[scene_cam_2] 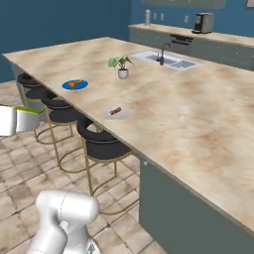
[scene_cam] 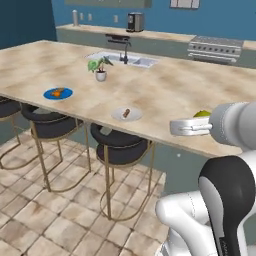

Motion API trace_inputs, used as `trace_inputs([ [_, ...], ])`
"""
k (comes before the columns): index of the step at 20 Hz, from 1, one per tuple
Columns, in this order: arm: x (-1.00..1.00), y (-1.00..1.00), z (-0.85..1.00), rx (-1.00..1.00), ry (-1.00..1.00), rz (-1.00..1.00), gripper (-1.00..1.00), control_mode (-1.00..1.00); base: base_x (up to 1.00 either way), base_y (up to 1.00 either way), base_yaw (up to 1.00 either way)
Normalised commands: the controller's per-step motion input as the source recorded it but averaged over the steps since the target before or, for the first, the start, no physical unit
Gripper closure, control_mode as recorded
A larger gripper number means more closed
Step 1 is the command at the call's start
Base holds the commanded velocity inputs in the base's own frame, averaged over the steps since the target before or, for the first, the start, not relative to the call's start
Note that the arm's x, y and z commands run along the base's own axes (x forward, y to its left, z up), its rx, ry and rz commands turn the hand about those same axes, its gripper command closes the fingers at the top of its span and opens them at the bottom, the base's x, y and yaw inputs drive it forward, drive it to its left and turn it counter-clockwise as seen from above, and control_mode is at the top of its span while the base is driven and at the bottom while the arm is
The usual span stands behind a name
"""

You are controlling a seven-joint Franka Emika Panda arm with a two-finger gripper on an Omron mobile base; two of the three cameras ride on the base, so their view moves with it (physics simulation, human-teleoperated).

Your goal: Pick up the tangerine and pear from the fridge and place one fruit on each plate on the dining counter.

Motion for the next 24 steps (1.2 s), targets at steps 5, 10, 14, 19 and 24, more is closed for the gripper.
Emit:
trace_inputs([
  [5, 0.0, 0.0, 0.0, 0.0, 0.0, 0.0, 1.0, 1.0, 1.0, 0.98, -0.37],
  [10, 0.0, 0.0, 0.0, 0.0, 0.0, 0.0, 1.0, 1.0, 1.0, 0.86, -0.42],
  [14, 0.0, 0.0, 0.0, 0.0, 0.0, 0.0, 1.0, 1.0, 1.0, 0.73, -0.52],
  [19, 0.0, 0.0, 0.0, 0.0, 0.0, 0.0, 1.0, 1.0, 1.0, 0.5, -0.46],
  [24, 0.0, 0.0, 0.0, 0.0, 0.0, 0.0, 1.0, 1.0, 0.93, 0.19, -0.37],
])
